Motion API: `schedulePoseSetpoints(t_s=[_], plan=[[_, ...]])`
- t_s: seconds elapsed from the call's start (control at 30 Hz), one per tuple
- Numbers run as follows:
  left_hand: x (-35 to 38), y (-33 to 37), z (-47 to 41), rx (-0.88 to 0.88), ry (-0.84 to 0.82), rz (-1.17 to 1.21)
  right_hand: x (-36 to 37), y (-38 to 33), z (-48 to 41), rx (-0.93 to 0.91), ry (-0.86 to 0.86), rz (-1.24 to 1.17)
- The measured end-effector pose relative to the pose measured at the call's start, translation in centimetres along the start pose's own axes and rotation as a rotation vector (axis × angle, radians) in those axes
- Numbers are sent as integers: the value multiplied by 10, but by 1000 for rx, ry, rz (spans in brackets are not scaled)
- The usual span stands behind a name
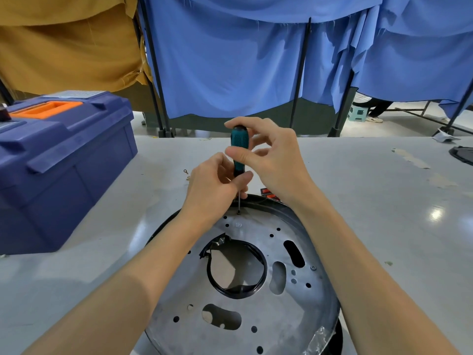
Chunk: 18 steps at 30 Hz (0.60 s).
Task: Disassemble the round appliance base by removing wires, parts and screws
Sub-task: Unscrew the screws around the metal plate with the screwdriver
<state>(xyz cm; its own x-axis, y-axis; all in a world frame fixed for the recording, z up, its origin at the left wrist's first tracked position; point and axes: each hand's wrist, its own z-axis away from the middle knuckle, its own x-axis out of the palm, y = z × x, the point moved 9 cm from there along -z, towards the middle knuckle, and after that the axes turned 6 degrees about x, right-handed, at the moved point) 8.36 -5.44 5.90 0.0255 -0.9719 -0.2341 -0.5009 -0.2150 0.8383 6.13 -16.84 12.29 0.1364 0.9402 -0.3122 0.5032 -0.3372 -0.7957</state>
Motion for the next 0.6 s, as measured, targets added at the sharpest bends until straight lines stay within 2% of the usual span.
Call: schedulePoseSetpoints(t_s=[0.1, 0.23, 0.43, 0.6], plan=[[-1, 2, 0, 5, -15, 76, -10, 3, -2, 29, 46, -15], [5, 2, -1, 14, -67, 12, -8, 4, -4, 36, 5, -42], [-1, 1, -1, 20, 5, -37, 3, -1, 1, -6, -27, -18], [2, 3, -1, 16, -39, 93, -6, 4, -3, 30, 5, -43]])
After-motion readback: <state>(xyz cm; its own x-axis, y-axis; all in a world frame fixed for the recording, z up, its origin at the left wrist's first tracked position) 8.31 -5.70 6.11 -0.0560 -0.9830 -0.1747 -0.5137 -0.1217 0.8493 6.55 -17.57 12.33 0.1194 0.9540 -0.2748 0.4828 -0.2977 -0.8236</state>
